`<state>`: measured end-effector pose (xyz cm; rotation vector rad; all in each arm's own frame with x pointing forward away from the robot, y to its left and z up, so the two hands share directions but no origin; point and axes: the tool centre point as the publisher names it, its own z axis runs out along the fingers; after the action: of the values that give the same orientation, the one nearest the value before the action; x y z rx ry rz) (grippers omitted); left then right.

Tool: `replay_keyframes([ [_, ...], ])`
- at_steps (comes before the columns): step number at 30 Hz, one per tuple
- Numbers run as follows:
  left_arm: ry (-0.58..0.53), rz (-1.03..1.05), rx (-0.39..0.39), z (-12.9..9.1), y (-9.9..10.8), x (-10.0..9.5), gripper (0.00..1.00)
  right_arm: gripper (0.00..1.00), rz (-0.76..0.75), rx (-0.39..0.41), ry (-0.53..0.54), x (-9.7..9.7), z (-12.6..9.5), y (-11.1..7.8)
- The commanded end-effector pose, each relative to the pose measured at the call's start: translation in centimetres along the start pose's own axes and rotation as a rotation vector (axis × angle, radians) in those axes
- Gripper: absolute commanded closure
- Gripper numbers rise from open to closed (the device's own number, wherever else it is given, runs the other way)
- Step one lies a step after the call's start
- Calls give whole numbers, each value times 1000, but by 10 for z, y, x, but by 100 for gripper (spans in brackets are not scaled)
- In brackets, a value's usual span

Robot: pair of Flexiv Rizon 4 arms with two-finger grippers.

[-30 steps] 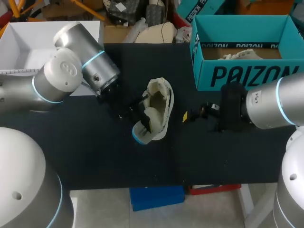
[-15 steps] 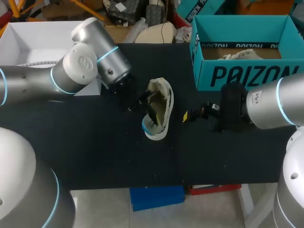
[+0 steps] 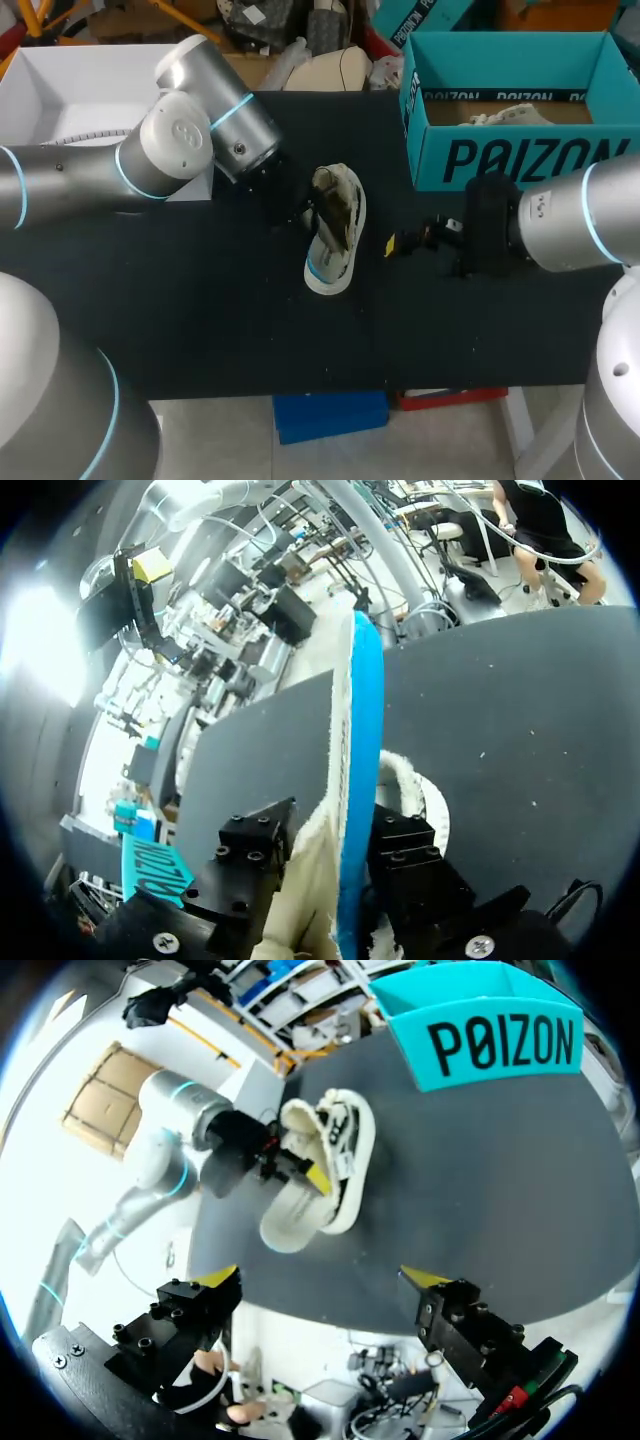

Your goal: Take the shoe out of the shoebox, open the shoe tongue, remove and reinsert the insole, then place the shoe into the shoebox

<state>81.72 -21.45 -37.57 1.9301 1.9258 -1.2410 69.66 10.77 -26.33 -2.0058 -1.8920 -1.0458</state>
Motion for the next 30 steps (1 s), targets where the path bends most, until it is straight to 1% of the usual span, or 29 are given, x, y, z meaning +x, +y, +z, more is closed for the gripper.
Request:
replay_keyframes([
  [1, -7, 9, -13, -13, -21, 1, 34, 0, 1, -1, -4, 1, 1, 0],
  [2, -8, 13, -13, -16, -27, 1, 44, 0, 1, -1, -4, 1, 1, 0],
  [3, -8, 15, -13, -18, -31, 1, 51, 0, 1, -1, -4, 1, 1, 0],
  [4, -6, 18, -12, -19, -35, 1, 52, 0, 1, -1, -4, 1, 1, 0],
  [6, 7, 17, -5, -20, -42, 3, 64, 0, 1, -1, -4, 1, 1, 0],
  [8, 10, 17, -4, -21, -46, 4, 66, 0, 1, -1, -4, 1, 1, 0],
  [10, 16, 11, 5, -21, -50, 6, 77, 0, 1, -1, -4, 1, 1, 0],
  [12, 21, 2, 17, -20, -53, 8, 82, 0, 1, -1, -4, 1, 1, 0],
  [13, 24, -4, 25, -19, -53, 9, 100, 0, 1, -1, -4, 1, 1, 0],
  [16, 20, -7, 26, -16, -49, 12, 100, 0, 1, -1, -4, 1, 1, 0],
  [21, -18, -4, 20, -13, -36, 13, 100, 0, 1, -1, -4, 1, 1, 0],
  [30, -61, -6, 6, -13, -4, 12, 100, 0, 1, -1, -4, 1, 1, 0],
])
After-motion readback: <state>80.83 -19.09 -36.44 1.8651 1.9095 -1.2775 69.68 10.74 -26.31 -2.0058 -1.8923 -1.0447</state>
